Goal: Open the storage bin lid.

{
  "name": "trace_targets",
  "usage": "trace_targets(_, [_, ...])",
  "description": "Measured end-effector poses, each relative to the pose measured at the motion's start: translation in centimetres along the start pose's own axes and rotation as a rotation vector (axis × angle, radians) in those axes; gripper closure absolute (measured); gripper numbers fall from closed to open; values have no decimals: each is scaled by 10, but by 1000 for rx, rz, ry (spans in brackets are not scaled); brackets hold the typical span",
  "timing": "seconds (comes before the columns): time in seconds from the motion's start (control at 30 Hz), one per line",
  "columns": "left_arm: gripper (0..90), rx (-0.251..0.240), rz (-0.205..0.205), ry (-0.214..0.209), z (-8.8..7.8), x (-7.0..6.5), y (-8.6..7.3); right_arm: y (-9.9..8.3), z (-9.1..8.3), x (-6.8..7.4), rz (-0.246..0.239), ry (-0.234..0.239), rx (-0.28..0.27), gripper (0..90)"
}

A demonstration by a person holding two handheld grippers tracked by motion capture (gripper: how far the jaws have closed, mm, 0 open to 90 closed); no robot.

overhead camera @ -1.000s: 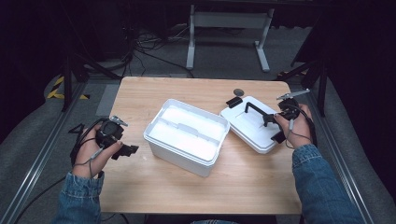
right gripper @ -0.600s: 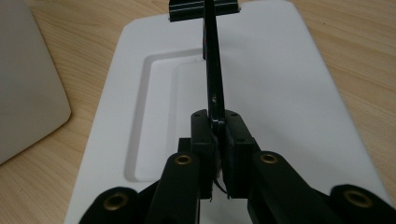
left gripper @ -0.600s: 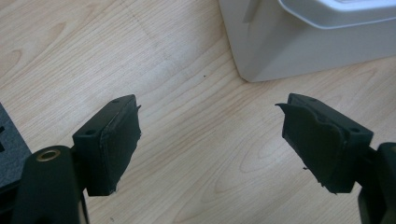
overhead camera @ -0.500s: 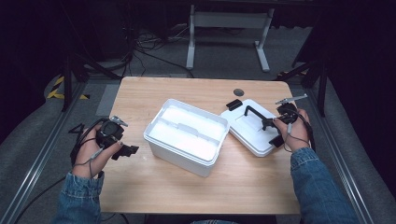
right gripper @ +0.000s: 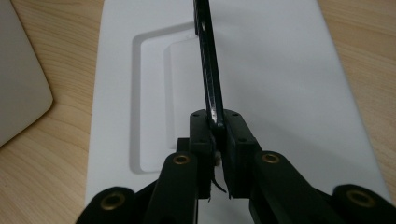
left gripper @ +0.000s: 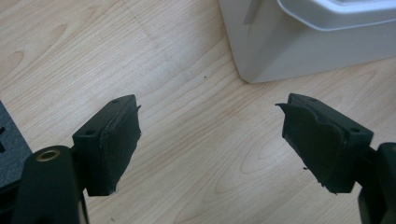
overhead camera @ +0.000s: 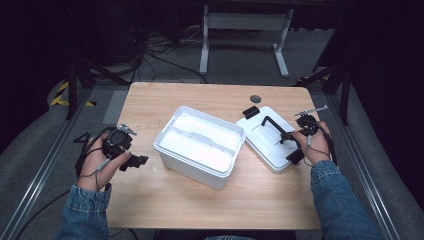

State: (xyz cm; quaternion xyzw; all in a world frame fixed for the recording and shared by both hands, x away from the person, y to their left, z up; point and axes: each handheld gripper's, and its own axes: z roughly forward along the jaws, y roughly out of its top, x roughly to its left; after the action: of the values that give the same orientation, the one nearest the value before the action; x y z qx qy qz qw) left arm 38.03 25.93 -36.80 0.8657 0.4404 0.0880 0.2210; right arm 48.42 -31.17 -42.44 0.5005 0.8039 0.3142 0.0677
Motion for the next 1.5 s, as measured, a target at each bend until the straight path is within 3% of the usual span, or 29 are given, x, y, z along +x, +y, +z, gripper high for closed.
trace_targets(0.1, [200,-1,0,3,0,0,-1,-1,0,-3,40,17,-34,738])
trace_targets(0.17, [200,5,0,3,0,0,-1,-1,-1,-5,23,-26,-34,679])
trace_targets(0.3, [200,2,-4,11,-1,1,-3,-1,-5,-5,39,-51,-75,560])
trace_targets(0.47, [200,11,-6,19,-1,0,-10,3,-14,-1,27,-71,-111,516])
trace_targets(0.53, [200,18,-28,16,-2,-1,-15,6,-19,2,16,-69,-125,510])
trace_targets(0.9, [198,26,-32,23,-7,-6,-27,7,-44,39,-79,1,-168,483])
trace_targets(1.0, [197,21,-17,27,-8,-5,-26,2,-50,55,-120,30,-163,475])
trace_targets(1.1, [197,21,-27,24,-8,-5,-26,0,-52,62,-133,45,-158,464])
trace_targets(1.17, [197,26,-20,24,-7,-5,-24,-4,-53,71,-157,81,-146,453])
trace_targets(1.37, [197,42,-35,17,-4,-6,-23,-11,-57,84,-192,104,-127,446])
trace_targets(1.5, [196,42,-18,17,-4,-5,-21,-19,-59,93,-211,112,-119,436])
